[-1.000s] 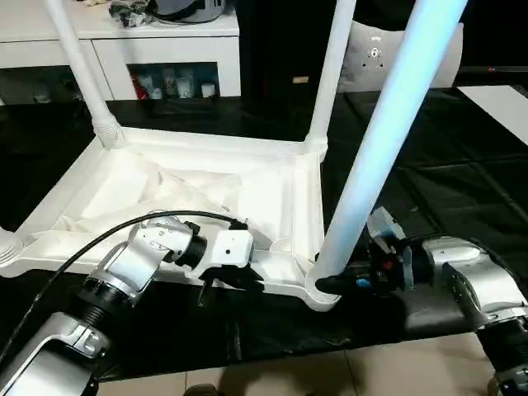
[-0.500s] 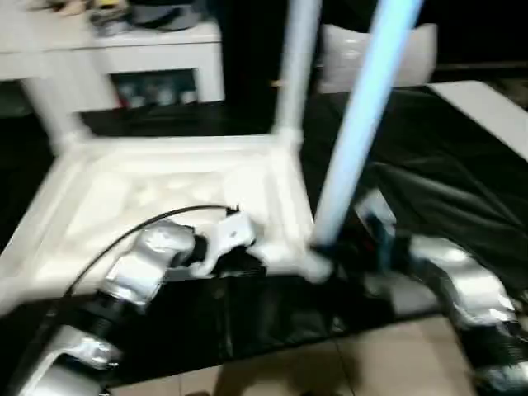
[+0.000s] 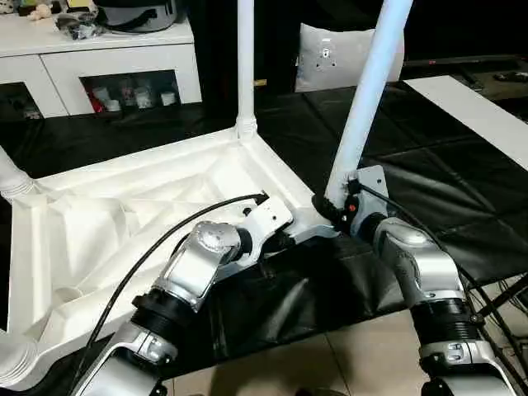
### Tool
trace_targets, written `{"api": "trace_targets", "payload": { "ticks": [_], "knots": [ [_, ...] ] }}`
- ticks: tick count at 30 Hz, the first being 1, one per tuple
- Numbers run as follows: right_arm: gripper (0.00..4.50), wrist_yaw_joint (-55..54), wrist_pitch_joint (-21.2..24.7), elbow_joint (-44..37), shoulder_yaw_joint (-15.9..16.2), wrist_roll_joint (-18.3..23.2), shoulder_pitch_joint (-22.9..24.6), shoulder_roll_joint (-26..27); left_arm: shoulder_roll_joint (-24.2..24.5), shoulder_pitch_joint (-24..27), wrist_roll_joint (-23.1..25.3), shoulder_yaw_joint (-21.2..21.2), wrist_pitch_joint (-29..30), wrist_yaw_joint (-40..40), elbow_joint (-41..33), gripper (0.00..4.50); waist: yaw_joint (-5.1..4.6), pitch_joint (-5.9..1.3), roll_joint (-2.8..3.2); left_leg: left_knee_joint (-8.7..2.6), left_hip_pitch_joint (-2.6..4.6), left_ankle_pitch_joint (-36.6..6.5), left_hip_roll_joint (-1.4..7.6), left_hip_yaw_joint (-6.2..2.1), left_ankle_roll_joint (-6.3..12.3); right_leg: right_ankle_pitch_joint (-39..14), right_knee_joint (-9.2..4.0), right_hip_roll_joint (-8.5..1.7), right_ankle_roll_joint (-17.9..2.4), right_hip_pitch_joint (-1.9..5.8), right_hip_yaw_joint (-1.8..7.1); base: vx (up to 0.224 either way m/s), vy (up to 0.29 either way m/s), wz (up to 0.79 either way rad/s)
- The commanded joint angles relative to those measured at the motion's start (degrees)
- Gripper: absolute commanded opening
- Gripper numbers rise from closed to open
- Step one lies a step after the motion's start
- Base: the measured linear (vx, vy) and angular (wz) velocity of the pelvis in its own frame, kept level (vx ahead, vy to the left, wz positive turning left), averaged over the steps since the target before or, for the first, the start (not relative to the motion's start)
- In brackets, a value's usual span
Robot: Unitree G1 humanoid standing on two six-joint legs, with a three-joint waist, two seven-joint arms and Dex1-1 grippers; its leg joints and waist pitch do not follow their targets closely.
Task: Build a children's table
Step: Rotate leg to tighten
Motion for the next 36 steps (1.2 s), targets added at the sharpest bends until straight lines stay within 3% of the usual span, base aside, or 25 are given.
{"api": "trace_targets", "payload": {
  "ticks": [1,4,5,7,9,11,17,18,21,22,25,36],
  "knots": [
    [3.14,7.4,-1.2,-1.4,3.3,2.6,2.3,-1.8,2.0,-0.2,0.8,-2.1,-4.7,-2.2,-1.1,0.00,0.40,-3.07,0.05,-4.54,0.19,-21.0,1.75,-0.87,2.59,-28.5,-5.51,-3.87,-3.0,2.40,2.59,0.000,0.000,0.00],
    [3.41,12.9,-2.9,-2.7,3.4,3.2,3.7,-5.3,4.7,0.3,0.9,-2.6,-7.2,-5.0,-1.0,0.00,0.75,-3.27,-0.02,-4.67,-0.15,-18.4,1.96,-0.73,3.24,-24.8,-4.78,-3.90,-4.8,2.67,3.10,0.000,0.000,0.00],
    [3.41,15.3,-3.6,-3.2,3.3,3.7,4.1,-6.8,5.8,0.5,0.8,-2.8,-8.3,-6.4,-1.1,0.00,1.09,-3.26,0.33,-4.60,-0.09,-17.5,1.95,-0.64,3.47,-24.1,-4.67,-3.98,-5.5,2.63,3.21,0.000,0.000,0.00],
    [3.61,22.8,-5.2,-4.4,3.5,4.9,5.1,-11.4,9.3,1.0,-0.1,-3.6,-11.7,-12.0,-1.5,0.00,1.69,-3.46,0.19,-4.55,-0.42,-15.4,2.01,-0.50,4.34,-22.3,-4.24,-3.96,-6.2,3.02,3.42,0.000,0.000,0.00],
    [3.74,26.7,-5.3,-4.5,3.9,5.1,5.4,-14.0,11.1,1.2,-0.7,-3.9,-13.2,-15.1,-1.6,0.00,2.18,-3.49,0.34,-4.54,-0.28,-13.8,2.09,-0.36,4.51,-21.3,-4.13,-3.95,-6.7,2.94,3.52,0.000,0.000,0.00],
    [3.95,27.9,-5.5,-4.6,4.1,5.0,5.4,-14.8,11.7,1.3,-1.0,-4.0,-13.8,-16.0,-1.6,0.00,2.74,-3.76,0.19,-4.46,-0.43,-10.2,2.21,-0.30,4.85,-16.9,-3.30,-3.85,-8.6,3.20,3.70,0.000,0.000,0.00],
    [4.07,42.4,-5.4,-6.4,7.7,8.2,5.6,-21.8,16.9,1.7,-4.5,-5.7,-22.7,-27.2,-1.1,0.00,4.31,-4.28,0.41,-4.04,-0.43,-6.5,2.64,-0.07,6.59,-8.5,-1.79,-3.70,-11.8,3.27,3.88,0.000,0.000,0.00],
    [4.07,43.8,-6.1,-6.4,8.1,8.2,5.5,-22.2,17.4,1.7,-4.7,-6.1,-23.5,-28.4,-1.1,0.00,4.45,-4.22,0.28,-4.02,-0.52,-6.5,2.65,-0.05,6.77,-8.4,-1.78,-3.69,-12.0,3.22,3.89,0.000,0.000,0.00],
    [4.07,46.4,-7.5,-5.8,8.6,8.0,5.2,-22.3,18.4,1.5,-5.0,-6.8,-24.7,-31.3,-1.1,0.00,5.30,-3.61,0.13,-4.21,-0.23,-10.2,2.54,0.27,5.13,-16.9,-2.68,-3.92,-10.0,2.70,4.01,0.000,0.000,0.00],
    [3.81,47.1,-7.9,-5.8,8.9,8.1,5.2,-22.3,18.6,1.5,-5.1,-7.0,-25.0,-32.3,-1.2,0.00,5.32,-3.51,0.12,-4.25,-0.21,-10.6,2.51,0.25,4.70,-18.3,-2.82,-3.93,-9.5,2.70,4.00,0.000,0.000,0.00],
    [3.68,52.0,-6.5,-6.9,11.0,10.3,5.5,-22.8,20.1,1.3,-6.6,-8.6,-26.1,-38.0,-2.6,0.00,5.50,-3.41,-0.17,-4.52,-0.09,-12.4,2.51,0.10,3.69,-22.5,-3.20,-3.90,-7.6,2.76,3.96,0.000,0.000,0.00],
    [2.78,55.9,-5.4,-9.2,12.6,12.3,6.8,-22.4,20.0,-0.1,-6.2,-9.1,-29.0,-39.7,-0.5,0.00,6.34,-3.77,-0.10,-4.34,-0.07,-9.7,2.57,0.21,3.69,-19.1,-2.71,-3.79,-8.0,2.68,4.20,0.000,0.000,0.00]
  ]
}}
